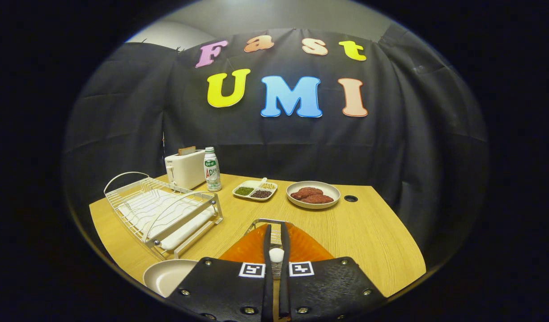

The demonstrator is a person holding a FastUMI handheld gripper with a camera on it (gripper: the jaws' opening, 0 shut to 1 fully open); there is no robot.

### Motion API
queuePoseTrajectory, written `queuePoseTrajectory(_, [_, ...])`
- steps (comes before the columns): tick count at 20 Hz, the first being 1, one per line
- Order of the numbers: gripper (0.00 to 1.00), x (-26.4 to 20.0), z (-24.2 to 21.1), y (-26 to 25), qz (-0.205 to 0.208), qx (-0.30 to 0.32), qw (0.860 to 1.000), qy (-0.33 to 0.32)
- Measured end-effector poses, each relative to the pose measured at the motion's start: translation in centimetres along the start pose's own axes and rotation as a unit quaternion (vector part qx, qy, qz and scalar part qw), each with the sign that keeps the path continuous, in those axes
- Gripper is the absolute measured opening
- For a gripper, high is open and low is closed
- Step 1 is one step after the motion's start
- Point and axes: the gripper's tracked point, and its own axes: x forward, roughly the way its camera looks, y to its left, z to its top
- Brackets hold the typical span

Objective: Take the plate from the dish rack, then take the spoon from the basket and place it into the plate.

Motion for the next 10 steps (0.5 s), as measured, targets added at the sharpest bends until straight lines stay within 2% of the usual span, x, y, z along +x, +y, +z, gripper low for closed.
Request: queuePoseTrajectory(10, [0.05,-5.0,6.7,1.5,0.011,0.002,1.000,0.000])
